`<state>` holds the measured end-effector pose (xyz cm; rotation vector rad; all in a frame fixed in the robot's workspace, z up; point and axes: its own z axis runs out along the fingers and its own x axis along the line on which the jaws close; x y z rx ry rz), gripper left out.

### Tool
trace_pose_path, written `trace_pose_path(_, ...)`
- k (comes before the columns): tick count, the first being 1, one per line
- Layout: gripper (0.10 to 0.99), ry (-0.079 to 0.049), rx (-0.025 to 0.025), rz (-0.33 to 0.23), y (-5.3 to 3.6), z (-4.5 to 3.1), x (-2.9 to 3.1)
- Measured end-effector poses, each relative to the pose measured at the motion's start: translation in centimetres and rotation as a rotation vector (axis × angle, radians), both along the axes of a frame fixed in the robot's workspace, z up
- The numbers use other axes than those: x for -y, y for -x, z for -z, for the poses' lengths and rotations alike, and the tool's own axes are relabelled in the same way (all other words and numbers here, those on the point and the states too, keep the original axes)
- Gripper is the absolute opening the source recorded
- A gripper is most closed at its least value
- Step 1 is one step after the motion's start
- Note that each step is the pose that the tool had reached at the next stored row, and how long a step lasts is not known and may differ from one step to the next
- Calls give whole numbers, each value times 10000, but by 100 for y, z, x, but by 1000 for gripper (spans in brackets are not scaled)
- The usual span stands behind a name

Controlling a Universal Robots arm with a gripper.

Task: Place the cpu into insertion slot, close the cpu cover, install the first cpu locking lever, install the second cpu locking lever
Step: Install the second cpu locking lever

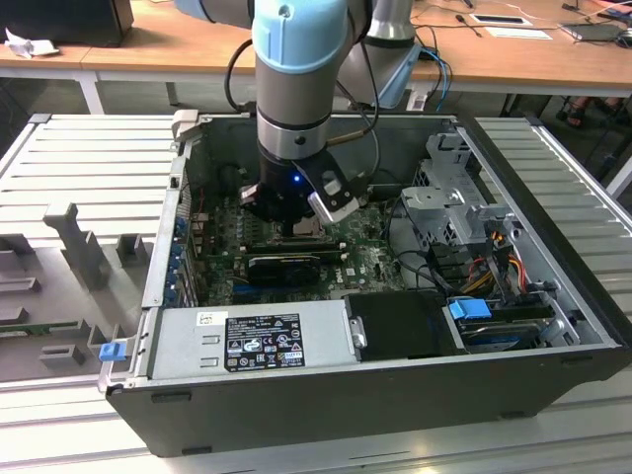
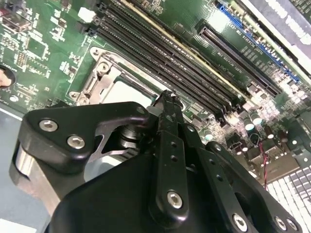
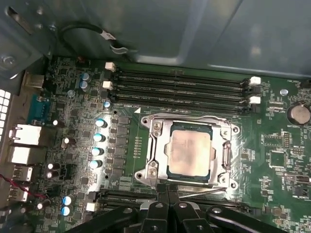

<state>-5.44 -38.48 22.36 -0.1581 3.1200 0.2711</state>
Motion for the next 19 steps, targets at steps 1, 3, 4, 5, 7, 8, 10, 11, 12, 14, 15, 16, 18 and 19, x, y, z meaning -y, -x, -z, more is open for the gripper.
trace_pose_path(1,106,-44,-1,-31,15,13,7)
trace_pose_path(3,106,-259,0,-67,36,18,19)
trace_pose_path(4,106,-324,0,-66,46,19,33)
trace_pose_path(5,106,-383,1,-66,53,20,49)
trace_pose_path(7,106,-453,2,-64,66,21,74)
trace_pose_path(8,106,-508,1,-66,74,21,93)
trace_pose_path(10,106,-644,2,-67,87,23,122)
trace_pose_path(11,106,-692,1,-67,88,24,133)
trace_pose_path(12,106,-830,2,-68,102,30,171)
trace_pose_path(14,106,-959,2,-68,168,78,191)
trace_pose_path(15,106,-989,3,-68,190,93,191)
trace_pose_path(16,106,-1008,3,-68,198,107,191)
trace_pose_path(18,106,-1093,2,-72,214,140,192)
trace_pose_path(19,106,-1128,3,-72,214,155,191)
